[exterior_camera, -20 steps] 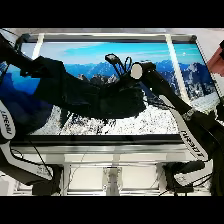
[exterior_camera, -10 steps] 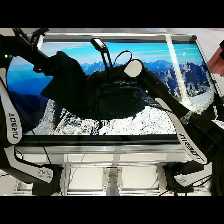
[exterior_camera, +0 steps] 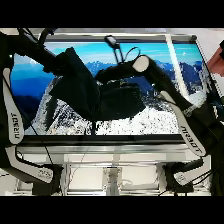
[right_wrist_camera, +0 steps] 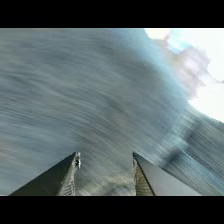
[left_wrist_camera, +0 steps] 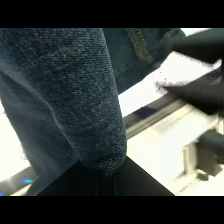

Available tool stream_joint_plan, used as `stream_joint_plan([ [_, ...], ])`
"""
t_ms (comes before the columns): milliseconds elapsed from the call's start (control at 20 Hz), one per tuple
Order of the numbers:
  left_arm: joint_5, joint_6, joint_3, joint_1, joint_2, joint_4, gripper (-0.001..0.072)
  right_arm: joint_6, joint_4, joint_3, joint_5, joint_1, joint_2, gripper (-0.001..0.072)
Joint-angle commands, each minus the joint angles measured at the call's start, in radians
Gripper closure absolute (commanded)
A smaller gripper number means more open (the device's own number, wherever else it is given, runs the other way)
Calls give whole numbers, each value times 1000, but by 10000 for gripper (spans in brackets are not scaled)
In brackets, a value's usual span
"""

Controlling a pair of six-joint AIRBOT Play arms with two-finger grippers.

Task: Fold the clothes and pants, and hang the long-sleeved shirts on hangers.

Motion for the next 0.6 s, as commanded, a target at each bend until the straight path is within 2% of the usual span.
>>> stream_joint_plan([
  [0,26,-50,0,-1,-34,-165,685,20,-17,1,185,-145,-1,350],
  [150,108,-109,0,-5,-81,-323,685,21,2,1,269,-247,-1,350],
  [400,108,-140,-2,-115,-172,-322,685,38,4,0,290,-335,-1,349],
  [550,190,-138,-2,-201,-246,-333,685,37,3,0,290,-338,-1,349],
])
